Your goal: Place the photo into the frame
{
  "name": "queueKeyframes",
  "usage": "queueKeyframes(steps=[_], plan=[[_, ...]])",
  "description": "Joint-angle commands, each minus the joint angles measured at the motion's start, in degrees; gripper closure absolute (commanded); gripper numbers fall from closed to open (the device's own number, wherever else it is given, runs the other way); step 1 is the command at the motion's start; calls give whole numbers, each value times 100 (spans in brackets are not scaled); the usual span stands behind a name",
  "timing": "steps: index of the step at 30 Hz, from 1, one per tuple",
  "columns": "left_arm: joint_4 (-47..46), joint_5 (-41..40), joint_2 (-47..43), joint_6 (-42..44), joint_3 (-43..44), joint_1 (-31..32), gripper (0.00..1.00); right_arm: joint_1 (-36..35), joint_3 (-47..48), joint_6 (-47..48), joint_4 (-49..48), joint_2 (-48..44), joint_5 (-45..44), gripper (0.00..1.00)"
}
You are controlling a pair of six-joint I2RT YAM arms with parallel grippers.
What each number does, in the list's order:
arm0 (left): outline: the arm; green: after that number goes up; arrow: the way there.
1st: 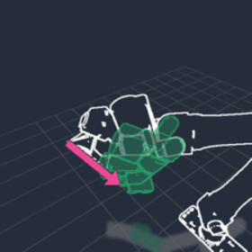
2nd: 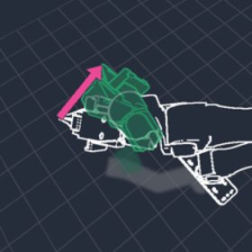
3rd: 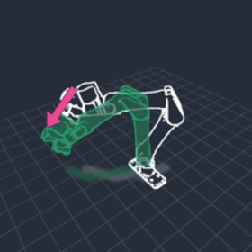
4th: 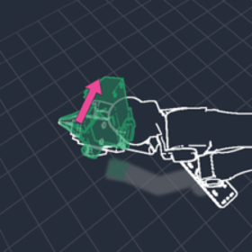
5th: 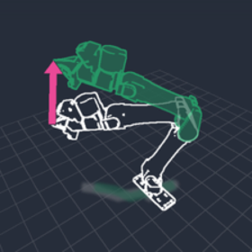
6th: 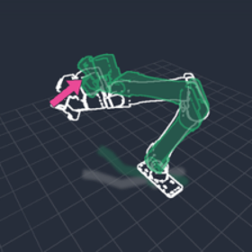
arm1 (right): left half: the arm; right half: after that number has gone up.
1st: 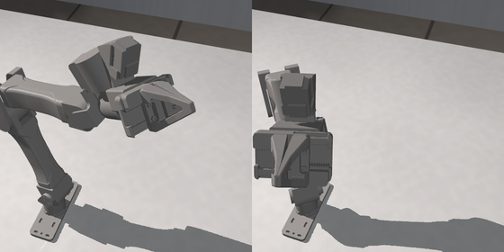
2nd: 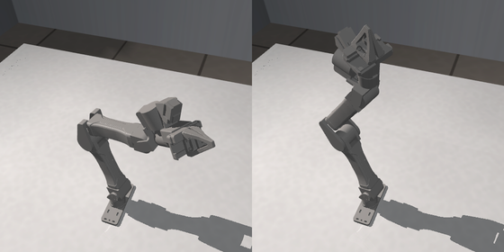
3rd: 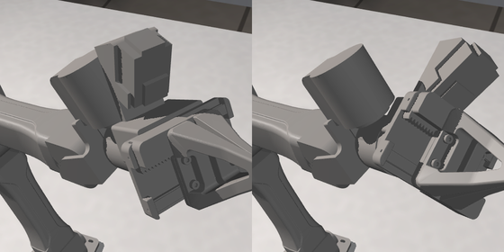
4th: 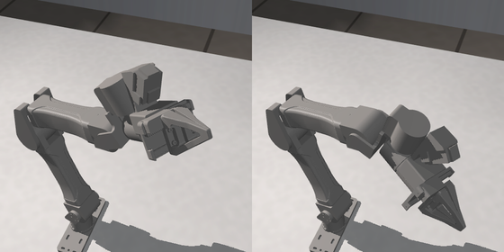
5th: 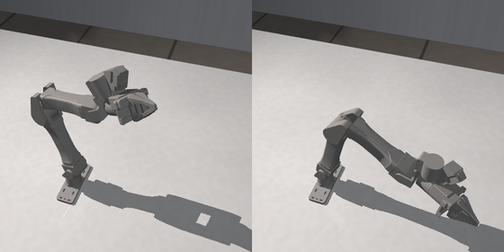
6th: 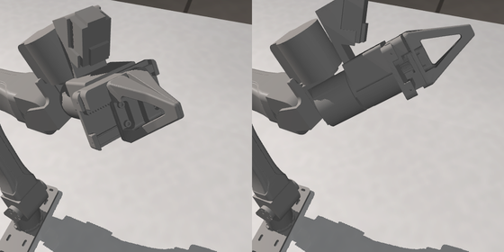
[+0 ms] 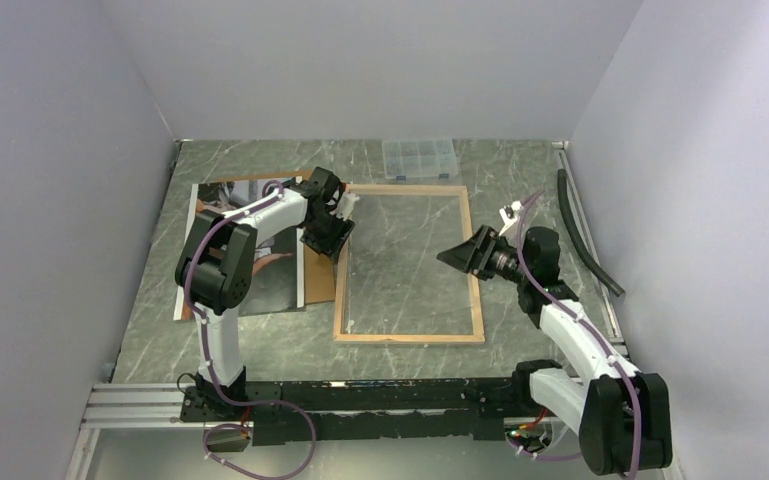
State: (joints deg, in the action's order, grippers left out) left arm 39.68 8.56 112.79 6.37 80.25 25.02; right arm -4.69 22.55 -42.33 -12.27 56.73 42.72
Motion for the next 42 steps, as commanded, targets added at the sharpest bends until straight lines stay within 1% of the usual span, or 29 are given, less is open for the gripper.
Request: queueKeyframes(steps=[1,4,7,10,12,14,17,22,26,32,39,40,41,42], plan=[[-34,243,-55,4,8,56,43,-39,1011,723,802,143,118,26],[-59,268,-77,-1,-25,54,44,-41,1422,907,1075,558,230,23],[-72,279,-86,2,-67,47,44,-41,1645,1003,1197,949,219,22],[-104,269,-136,25,-135,47,44,-40,1792,1192,1537,1058,40,23],[-119,268,-160,36,-172,42,44,-41,1861,1306,1696,1042,-126,27],[-122,284,-174,31,-176,34,44,-32,1920,1382,1850,1002,-305,33],[-125,308,-197,31,-192,30,44,-32,1927,1372,1843,901,-422,35],[-133,325,-231,48,-210,30,45,29,1872,1124,1507,941,-347,34],[-143,320,-258,48,-251,18,45,56,1899,939,1263,1023,-559,35],[-142,332,-291,44,-280,21,46,65,1539,356,253,1168,-842,43],[-125,341,-319,57,-279,21,46,65,1555,193,-24,1485,-924,47],[-118,345,-319,53,-271,23,46,65,1536,159,-94,1504,-905,49],[-106,348,-326,49,-270,21,46,60,1521,110,-152,1507,-891,54],[-101,342,-332,45,-269,22,47,56,1511,59,-187,1503,-865,61]])
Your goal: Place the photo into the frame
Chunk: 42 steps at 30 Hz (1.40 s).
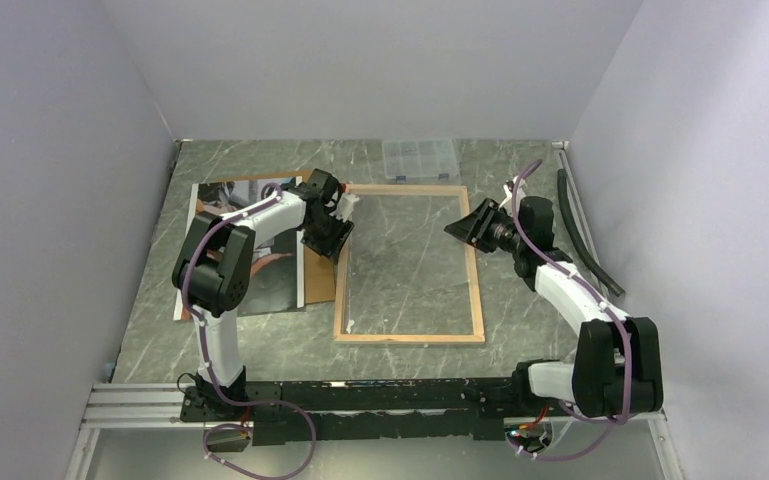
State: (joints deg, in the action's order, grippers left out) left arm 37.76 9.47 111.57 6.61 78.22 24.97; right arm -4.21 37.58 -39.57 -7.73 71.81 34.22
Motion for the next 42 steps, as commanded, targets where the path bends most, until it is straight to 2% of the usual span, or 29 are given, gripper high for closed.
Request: queueKeyframes(steps=[1,4,8,13,17,42], plan=[[90,249,-221,24,-63,25,47,8,-5,-260,-653,-26,-5,70],[138,244,-248,18,-27,9,47,9,12,-358,-424,-198,16,89],[240,410,-312,-28,83,-210,47,8,105,-367,357,-492,274,100],[178,408,-337,-6,64,-395,47,9,-54,-540,1138,-881,668,100],[108,427,-318,-27,-3,-440,48,10,-256,-987,966,-982,913,100],[-120,526,-214,-73,-188,-423,49,12,-562,-2142,808,-1597,1083,100]])
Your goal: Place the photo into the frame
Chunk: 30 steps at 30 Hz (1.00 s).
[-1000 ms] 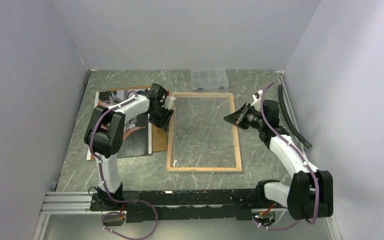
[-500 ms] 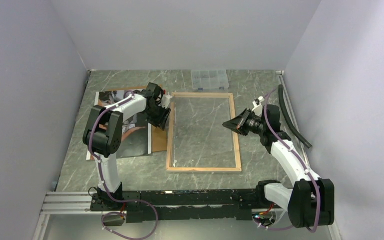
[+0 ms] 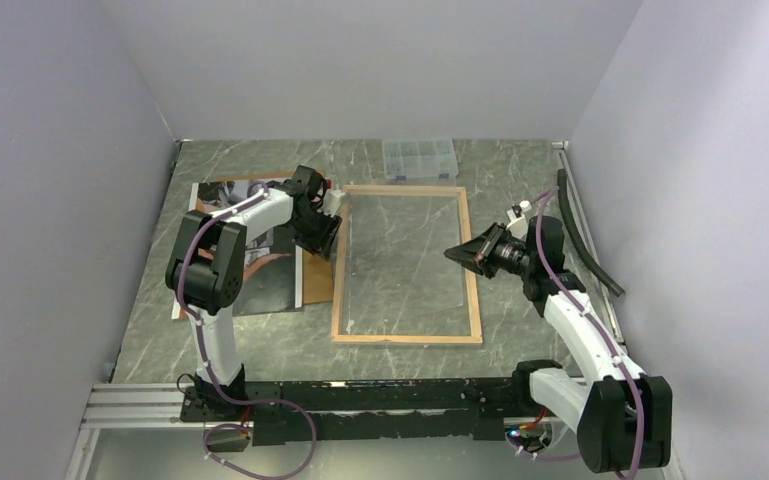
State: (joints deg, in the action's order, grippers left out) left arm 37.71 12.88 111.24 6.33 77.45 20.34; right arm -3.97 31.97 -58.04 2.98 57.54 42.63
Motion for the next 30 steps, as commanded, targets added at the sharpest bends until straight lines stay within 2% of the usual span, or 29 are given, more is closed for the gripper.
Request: queueKeyframes(steps=[1,11,20,25,30], plan=[[-114,176,-182,-36,-109,39,49,-11,-20,-303,-257,-183,226,100],[-142,179,-199,-35,-152,47,50,-1,-240,-233,-268,-261,108,100],[-175,159,-152,-25,-162,73,50,-9,-245,177,-492,76,10,100],[-181,154,-66,-31,-110,164,50,-8,-223,652,-394,-80,-231,100],[-165,125,38,-31,-58,237,50,-8,-436,607,-722,-179,-213,100]])
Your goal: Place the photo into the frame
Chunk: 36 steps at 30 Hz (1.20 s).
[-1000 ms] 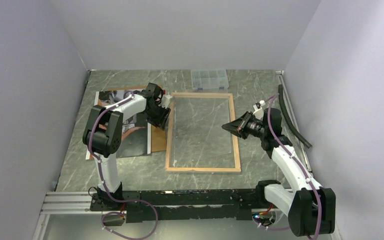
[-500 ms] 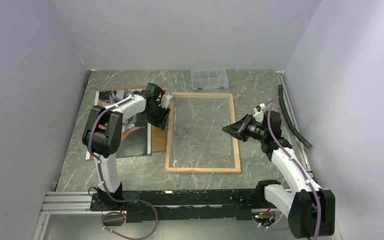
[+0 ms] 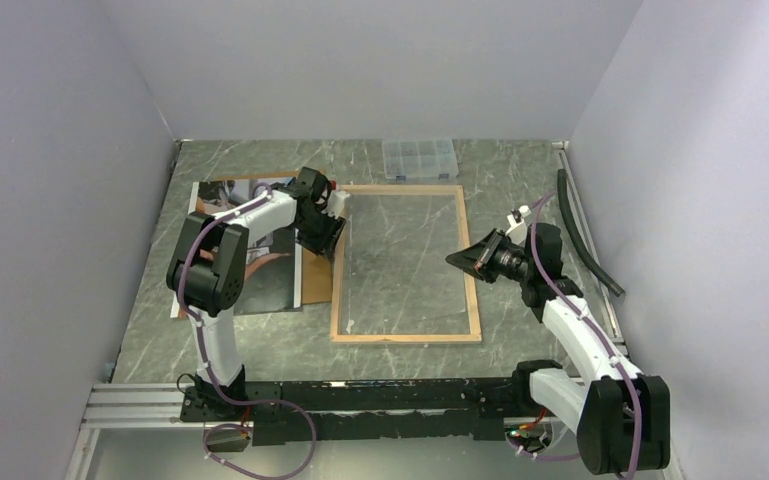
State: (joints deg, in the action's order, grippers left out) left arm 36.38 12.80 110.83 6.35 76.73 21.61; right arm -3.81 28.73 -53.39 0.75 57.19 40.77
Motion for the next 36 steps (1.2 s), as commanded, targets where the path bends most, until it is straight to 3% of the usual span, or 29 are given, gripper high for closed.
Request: queueKeyframes(steps=[1,8,26,36], plan=[[-23,135,103,-40,30,124,50,-27,-170,91,-604,-124,-4,100],[11,107,114,-48,75,167,50,-25,-450,68,-856,-3,-21,100],[40,94,106,-29,91,204,51,-38,-422,837,-428,225,-448,99],[66,95,93,-21,120,212,51,-57,-362,1051,-273,459,-569,82]])
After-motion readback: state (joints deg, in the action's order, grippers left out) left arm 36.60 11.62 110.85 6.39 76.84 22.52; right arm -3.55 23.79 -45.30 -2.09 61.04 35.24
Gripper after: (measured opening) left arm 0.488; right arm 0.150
